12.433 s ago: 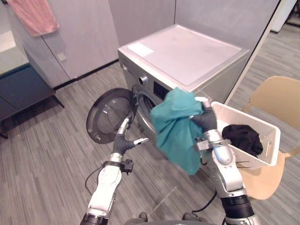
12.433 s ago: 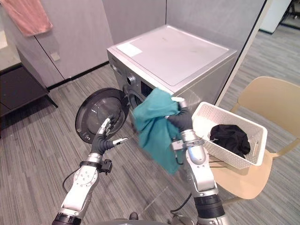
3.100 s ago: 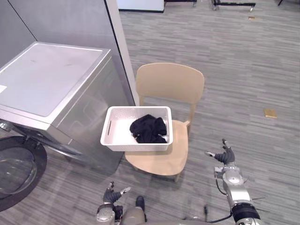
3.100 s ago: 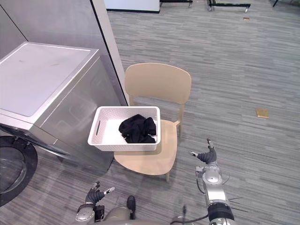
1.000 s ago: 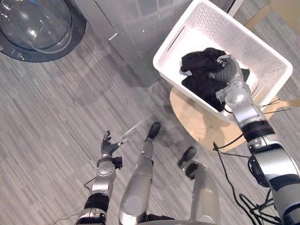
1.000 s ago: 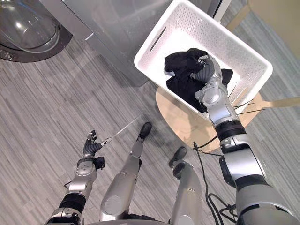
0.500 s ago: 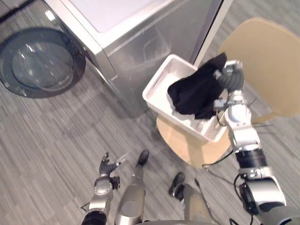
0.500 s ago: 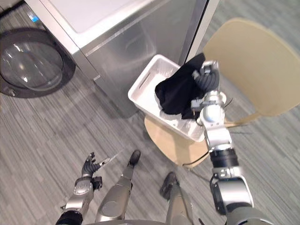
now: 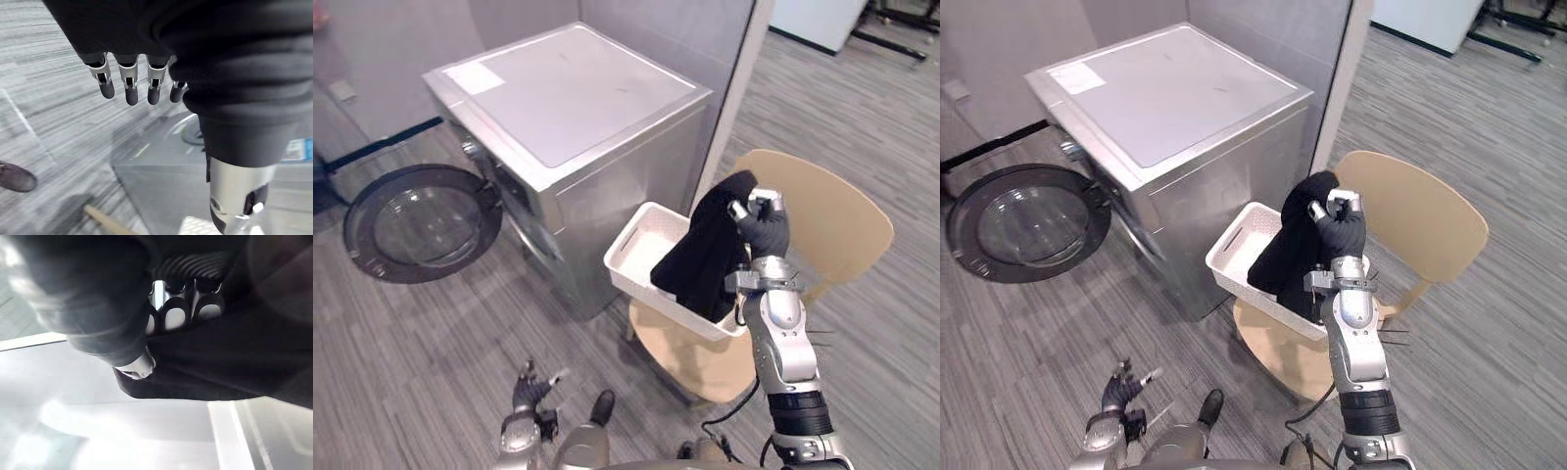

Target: Pick up the laundry basket with both hands and put the clothes into the washing machine.

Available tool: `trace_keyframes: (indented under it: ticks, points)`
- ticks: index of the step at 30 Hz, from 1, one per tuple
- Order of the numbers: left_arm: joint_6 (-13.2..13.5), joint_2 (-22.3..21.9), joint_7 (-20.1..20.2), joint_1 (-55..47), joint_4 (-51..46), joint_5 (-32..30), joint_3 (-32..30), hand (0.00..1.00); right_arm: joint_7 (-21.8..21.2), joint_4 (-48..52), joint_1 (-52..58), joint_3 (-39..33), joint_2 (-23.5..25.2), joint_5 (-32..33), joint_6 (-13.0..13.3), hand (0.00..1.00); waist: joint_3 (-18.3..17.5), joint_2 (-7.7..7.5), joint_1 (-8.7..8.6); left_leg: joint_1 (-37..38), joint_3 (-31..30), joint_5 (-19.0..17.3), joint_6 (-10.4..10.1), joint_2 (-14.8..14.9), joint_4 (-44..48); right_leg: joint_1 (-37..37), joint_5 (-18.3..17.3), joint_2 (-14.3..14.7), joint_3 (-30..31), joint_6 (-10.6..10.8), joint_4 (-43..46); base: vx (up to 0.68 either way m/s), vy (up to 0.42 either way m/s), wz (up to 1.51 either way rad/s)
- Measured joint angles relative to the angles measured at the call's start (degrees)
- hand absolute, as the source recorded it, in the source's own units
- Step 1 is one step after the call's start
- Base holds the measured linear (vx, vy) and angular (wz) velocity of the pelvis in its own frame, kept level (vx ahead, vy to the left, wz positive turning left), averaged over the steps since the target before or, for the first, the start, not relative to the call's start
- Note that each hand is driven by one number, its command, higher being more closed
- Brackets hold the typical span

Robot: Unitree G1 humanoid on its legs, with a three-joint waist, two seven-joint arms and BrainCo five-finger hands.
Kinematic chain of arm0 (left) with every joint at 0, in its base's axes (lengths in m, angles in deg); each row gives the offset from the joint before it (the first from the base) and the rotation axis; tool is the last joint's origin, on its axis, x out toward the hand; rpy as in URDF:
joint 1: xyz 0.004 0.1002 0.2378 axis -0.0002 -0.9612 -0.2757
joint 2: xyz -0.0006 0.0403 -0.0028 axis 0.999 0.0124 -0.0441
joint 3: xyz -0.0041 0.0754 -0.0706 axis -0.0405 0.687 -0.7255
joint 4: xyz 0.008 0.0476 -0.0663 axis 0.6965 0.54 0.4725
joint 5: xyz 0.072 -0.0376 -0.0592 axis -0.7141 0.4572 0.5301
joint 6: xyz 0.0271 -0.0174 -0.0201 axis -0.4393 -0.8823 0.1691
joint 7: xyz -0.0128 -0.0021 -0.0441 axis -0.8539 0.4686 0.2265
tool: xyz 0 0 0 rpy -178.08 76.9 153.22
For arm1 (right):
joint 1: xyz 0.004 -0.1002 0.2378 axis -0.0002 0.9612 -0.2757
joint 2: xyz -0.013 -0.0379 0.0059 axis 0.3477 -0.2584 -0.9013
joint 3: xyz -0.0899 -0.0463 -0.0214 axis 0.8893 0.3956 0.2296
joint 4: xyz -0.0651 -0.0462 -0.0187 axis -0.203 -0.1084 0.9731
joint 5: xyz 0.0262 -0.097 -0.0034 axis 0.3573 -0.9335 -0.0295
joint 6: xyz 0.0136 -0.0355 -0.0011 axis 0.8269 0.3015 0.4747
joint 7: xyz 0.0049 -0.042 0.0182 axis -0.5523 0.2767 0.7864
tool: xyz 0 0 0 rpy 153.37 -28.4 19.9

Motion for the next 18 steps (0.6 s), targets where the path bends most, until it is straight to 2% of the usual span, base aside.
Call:
trace_keyframes:
  ticks: [1, 2, 3, 4, 5, 6, 7, 8, 9, 11, 13, 14, 15, 16, 17, 18]
  points:
    - [0.1, -0.3, -0.6, -0.3, -2.1, 0.0, 0.2, 0.00, 0.0, 0.9, -0.6, 0.8, 0.0, 0.1, 0.5, 1.00, -0.4, -0.30, 0.62, -1.3, -0.1, -0.3, -0.4, -0.4, 1.5, 0.5, -1.3, 0.2, 1.4, 0.3, -0.6, -0.10, -0.237, 0.54]
    - [0.3, -0.9, -1.3, -0.4, -5.7, 0.0, 0.4, 0.00, -0.1, 2.7, -2.4, 3.5, 0.1, 0.2, 1.4, 1.00, -0.8, 0.13, 2.10, -4.3, 0.1, -0.7, -1.0, -0.4, 5.1, 1.5, -3.6, 1.0, 1.4, -0.7, -4.6, -0.19, -0.236, 0.14]
    - [0.6, -1.6, -2.2, -0.7, -8.9, 0.0, 1.9, 0.00, -0.2, 4.3, -4.1, 6.1, 0.0, 1.0, 2.0, 1.00, -1.4, 1.42, 3.87, -6.8, 0.5, -0.5, -1.3, 0.6, 7.1, 2.3, -5.6, 2.2, -0.1, -2.6, -8.8, -0.22, -0.218, 0.13]
    - [0.8, -2.4, -2.3, -0.8, -9.7, 0.0, 2.9, 0.00, -0.2, 4.6, -4.6, 7.1, -0.6, 1.5, 2.6, 1.00, -1.4, 3.03, 4.41, -7.6, 0.0, -0.2, -1.6, 1.3, 7.7, 2.2, -5.3, 3.3, -1.0, -3.0, -8.9, -0.28, -0.236, 0.37]
    - [1.0, -3.4, -2.6, -2.0, -13.0, 0.0, 5.4, 0.00, -0.2, 5.1, -4.7, 9.3, -1.3, 2.8, 3.6, 1.00, -2.0, 5.03, 3.88, -8.4, -0.4, -0.1, -1.8, 3.1, 7.3, 1.9, -5.0, 5.2, -3.5, -4.1, -8.5, -0.30, -0.252, 0.83]
    - [1.1, -4.2, -2.7, -3.6, -16.7, 0.0, 7.5, 0.00, -0.3, 5.6, -4.6, 10.9, -1.8, 3.3, 3.6, 1.00, -2.6, 6.45, 2.85, -9.0, 2.0, -1.5, 0.3, 4.9, 5.7, 1.9, -4.4, 6.3, -6.6, -5.4, -8.7, -0.27, -0.215, 1.02]
    - [1.1, -4.4, -2.8, -3.5, -17.8, 0.0, 8.5, 0.00, -0.3, 5.7, -4.6, 11.2, -1.9, 3.3, 3.6, 1.00, -2.7, 6.52, 2.60, -9.2, 5.2, -3.2, 2.6, 6.3, 5.1, 2.3, -3.9, 6.1, -8.1, -6.3, -9.6, -0.26, -0.170, 1.16]
    - [1.2, -4.4, -2.9, -2.4, -19.6, -0.2, 10.3, 0.00, -0.3, 5.7, -5.3, 11.0, -2.1, 3.3, 3.7, 1.00, -2.3, 5.74, 1.54, -11.3, 12.7, -4.9, 5.0, 7.9, 7.0, 2.4, -2.5, 5.3, -10.5, -7.8, -11.5, -0.24, -0.138, 1.08]
    - [1.3, -3.9, -3.1, -2.0, -21.9, -1.3, 11.8, 0.00, -0.3, 5.6, -5.9, 11.4, -2.3, 3.3, 3.6, 1.00, -2.2, 5.55, 1.19, -12.5, 17.8, -4.8, 4.7, 8.4, 12.3, 2.1, -1.2, 4.5, -12.6, -8.3, -12.4, -0.22, -0.121, 0.95]
    - [1.7, -3.2, -3.5, -1.6, -24.9, -3.2, 14.0, 0.00, -0.3, 5.6, -5.9, 12.0, -2.2, 3.2, 3.7, 1.00, -2.4, 5.57, 0.21, -11.7, 20.4, -4.9, 4.9, 8.3, 21.0, 1.9, 0.3, 3.9, -14.7, -8.6, -13.5, -0.14, -0.086, 0.64]
    - [2.6, -2.1, -4.0, 1.2, -25.7, -6.0, 15.8, 0.00, -0.4, 5.4, -5.9, 13.0, -2.2, 3.2, 3.7, 1.00, -3.1, 6.77, -1.48, -10.2, 21.8, -7.9, 4.0, 7.7, 24.2, 1.2, 0.9, 3.0, -17.7, -8.6, -13.5, -0.14, 0.007, 0.82]
    - [3.0, -1.6, -4.4, 3.2, -25.8, -7.8, 16.5, 0.00, -1.0, 4.7, -6.0, 14.1, -2.2, 3.1, 3.7, 1.00, -3.3, 6.98, -1.91, -9.6, 22.1, -6.7, 2.7, 7.4, 21.0, 1.1, 1.8, 2.9, -19.4, -8.7, -14.3, -0.18, 0.067, 0.85]
    - [3.2, -0.7, -4.7, 4.4, -25.9, -9.8, 17.5, 0.00, -1.7, 3.8, -6.0, 16.0, -2.2, 3.1, 3.5, 1.00, -3.5, 6.14, -2.30, -6.3, 20.5, -4.7, 0.3, 6.3, 13.5, 1.8, 3.0, 2.1, -20.7, -8.2, -16.8, -0.15, 0.082, 0.64]
    - [3.2, 0.0, -4.7, 5.3, -25.8, -11.4, 18.4, 0.00, -2.4, 3.0, -6.1, 17.4, -2.0, 3.0, 3.5, 1.00, -3.6, 5.34, -3.11, -4.2, 20.7, -5.4, 1.1, 5.4, 12.2, 3.2, 4.4, 1.4, -21.5, -7.6, -18.9, -0.07, 0.067, 0.50]
    - [3.2, 0.1, -4.7, 5.8, -25.8, -12.5, 18.9, 0.00, -2.9, 2.7, -6.1, 18.5, -1.9, 2.8, 3.5, 1.00, -3.9, 5.23, -3.43, -2.7, 20.9, -5.5, 0.9, 5.2, 10.9, 4.0, 5.5, 1.4, -21.9, -7.2, -20.6, 0.00, 0.073, 0.43]
    - [3.1, 0.0, -5.8, 7.6, -25.7, -16.7, 20.3, 0.00, -4.1, 2.7, -6.3, 20.8, -1.6, 2.7, 3.6, 1.00, -4.7, 6.18, -3.46, 1.9, 20.8, -5.0, 0.2, 5.6, 4.0, 4.8, 7.7, 2.0, -22.3, -6.2, -23.4, 0.05, 0.118, 0.31]
